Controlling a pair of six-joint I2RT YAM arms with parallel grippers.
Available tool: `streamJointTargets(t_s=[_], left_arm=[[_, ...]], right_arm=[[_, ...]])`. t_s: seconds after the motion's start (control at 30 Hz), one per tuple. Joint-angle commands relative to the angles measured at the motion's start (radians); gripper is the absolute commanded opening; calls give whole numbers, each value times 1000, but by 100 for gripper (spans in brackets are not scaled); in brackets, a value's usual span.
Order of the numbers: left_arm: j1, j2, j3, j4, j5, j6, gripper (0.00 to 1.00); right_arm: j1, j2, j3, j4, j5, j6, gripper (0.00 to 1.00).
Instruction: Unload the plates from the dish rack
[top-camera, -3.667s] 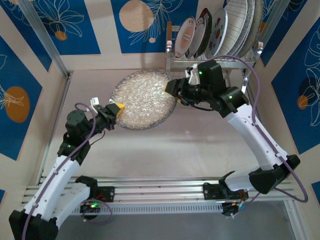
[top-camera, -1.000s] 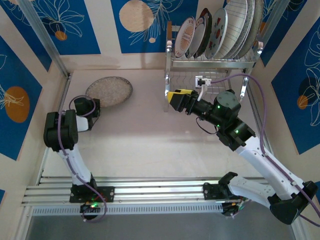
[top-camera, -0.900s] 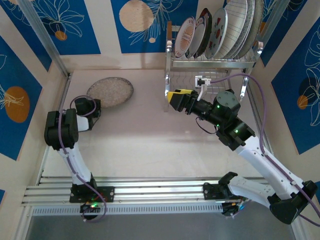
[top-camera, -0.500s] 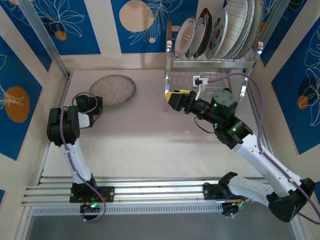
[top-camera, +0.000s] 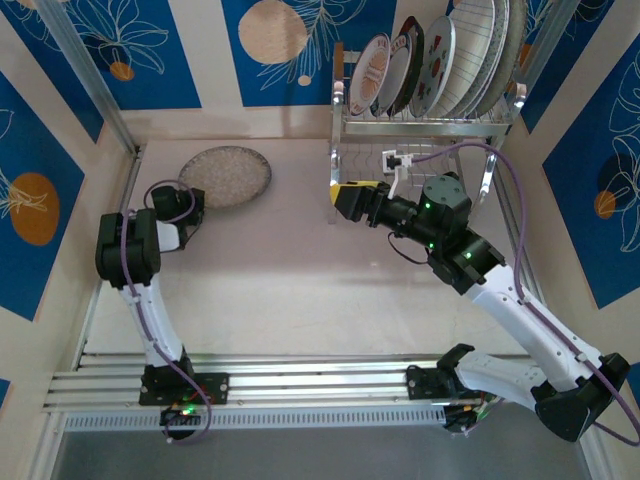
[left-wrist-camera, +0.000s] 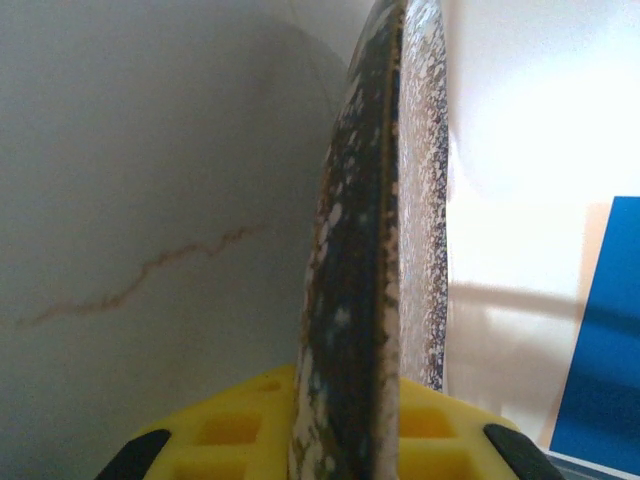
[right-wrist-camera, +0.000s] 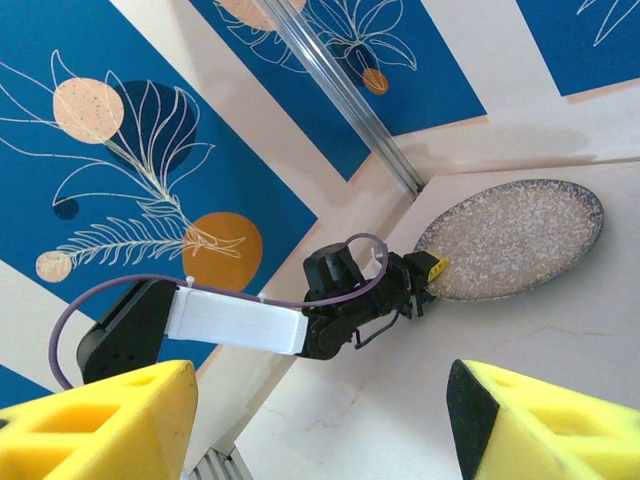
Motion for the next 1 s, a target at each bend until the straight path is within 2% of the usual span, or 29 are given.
streamJointTargets(t_s=[0.0,0.13,0.23,0.73,0.97], left_arm=[[27,2,85,100,6,7,0],[30,11,90,83,29,22,0],[32,9,73,86,31,25,12],[41,-15,25,115,33,-4,48],[41,-78,11,-15,5,-3,67]], right_arm=[[-5,-6,37,-23,-18,1,68],[-8,-6,42,-39,-12,4,68],[-11,-2,48,-53,-13,10,68],[-13,34,85,-90,-11,28,68],[-13,36,90,-99,1,33,68]])
